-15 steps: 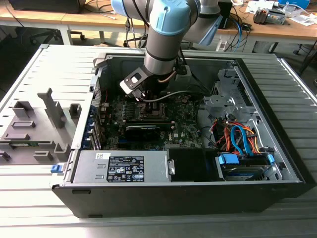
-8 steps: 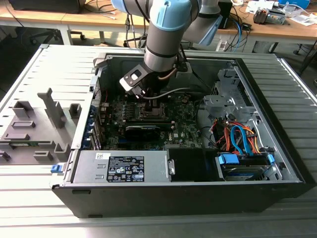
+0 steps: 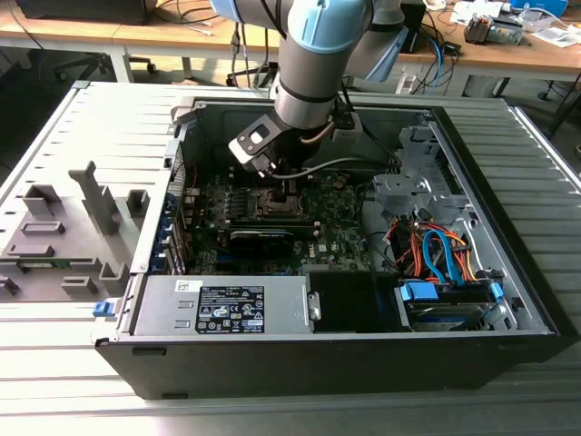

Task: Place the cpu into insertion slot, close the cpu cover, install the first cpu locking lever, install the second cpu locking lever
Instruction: 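Close the cpu cover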

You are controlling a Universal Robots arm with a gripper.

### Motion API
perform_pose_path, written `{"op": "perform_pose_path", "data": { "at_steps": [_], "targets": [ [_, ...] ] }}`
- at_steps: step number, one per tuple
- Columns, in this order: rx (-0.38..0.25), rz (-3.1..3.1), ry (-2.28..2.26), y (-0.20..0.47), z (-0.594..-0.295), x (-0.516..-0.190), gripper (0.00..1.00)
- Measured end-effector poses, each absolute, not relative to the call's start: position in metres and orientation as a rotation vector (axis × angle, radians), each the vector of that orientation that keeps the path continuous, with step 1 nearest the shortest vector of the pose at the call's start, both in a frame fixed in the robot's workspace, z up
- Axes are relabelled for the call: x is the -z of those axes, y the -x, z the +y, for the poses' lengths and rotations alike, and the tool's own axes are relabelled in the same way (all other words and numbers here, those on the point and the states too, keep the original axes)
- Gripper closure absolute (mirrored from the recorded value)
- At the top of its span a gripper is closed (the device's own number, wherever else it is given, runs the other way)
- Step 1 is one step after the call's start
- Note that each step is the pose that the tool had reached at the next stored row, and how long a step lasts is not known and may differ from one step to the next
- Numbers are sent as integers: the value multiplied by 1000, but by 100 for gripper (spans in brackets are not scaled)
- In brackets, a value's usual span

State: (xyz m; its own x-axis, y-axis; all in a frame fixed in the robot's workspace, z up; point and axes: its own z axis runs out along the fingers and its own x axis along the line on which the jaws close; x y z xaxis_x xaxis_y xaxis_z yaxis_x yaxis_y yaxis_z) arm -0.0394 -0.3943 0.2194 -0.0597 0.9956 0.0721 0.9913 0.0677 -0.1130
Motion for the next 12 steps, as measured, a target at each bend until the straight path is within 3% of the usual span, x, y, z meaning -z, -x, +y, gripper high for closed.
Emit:
{"op": "perform_pose_path", "data": {
  "at_steps": [12],
  "targets": [
    [-49, -2177, 2079, 34, -394, -232, 89]
  ]
}}
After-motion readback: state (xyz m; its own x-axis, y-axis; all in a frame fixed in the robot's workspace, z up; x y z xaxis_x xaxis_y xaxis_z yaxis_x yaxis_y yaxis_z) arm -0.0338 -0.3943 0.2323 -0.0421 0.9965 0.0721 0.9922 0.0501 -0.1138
